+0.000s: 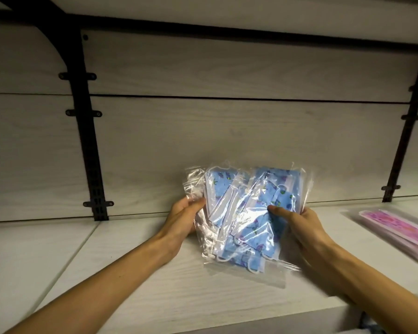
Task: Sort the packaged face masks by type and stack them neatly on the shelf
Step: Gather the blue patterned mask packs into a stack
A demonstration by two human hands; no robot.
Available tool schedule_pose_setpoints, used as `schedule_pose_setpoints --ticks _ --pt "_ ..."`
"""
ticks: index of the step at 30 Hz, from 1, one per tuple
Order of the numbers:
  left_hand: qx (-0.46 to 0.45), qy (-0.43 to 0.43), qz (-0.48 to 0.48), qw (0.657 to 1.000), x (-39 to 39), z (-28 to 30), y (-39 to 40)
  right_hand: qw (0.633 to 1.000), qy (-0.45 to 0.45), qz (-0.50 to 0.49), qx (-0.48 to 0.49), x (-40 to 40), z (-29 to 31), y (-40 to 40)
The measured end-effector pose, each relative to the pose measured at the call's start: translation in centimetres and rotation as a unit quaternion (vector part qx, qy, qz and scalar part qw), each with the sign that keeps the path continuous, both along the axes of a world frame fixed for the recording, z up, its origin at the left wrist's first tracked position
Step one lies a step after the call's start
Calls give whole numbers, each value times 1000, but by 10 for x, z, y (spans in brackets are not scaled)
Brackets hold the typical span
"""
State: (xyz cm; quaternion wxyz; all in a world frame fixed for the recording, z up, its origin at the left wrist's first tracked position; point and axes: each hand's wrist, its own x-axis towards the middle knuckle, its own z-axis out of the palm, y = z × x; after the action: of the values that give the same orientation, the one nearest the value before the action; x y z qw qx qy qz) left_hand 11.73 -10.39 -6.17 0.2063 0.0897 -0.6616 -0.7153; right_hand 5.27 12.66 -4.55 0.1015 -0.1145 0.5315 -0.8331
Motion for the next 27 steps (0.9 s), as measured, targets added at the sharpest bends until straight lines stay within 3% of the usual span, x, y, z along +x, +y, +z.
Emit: schedule_pose_setpoints --ticks 8,16,23,27 --pt "-16 18 17 1000 2 3 -2 994 -104 18 7 -3 6 11" --pt "-3 25 28 999 0 6 -4 995 -74 -35 54 -21 5 17" --pt "14 9 33 999 0 7 -8 985 -144 -91 12 -27 6 20" --pt "14 7 15 1000 3 6 -7 988 -136 -63 23 -28 9 22"
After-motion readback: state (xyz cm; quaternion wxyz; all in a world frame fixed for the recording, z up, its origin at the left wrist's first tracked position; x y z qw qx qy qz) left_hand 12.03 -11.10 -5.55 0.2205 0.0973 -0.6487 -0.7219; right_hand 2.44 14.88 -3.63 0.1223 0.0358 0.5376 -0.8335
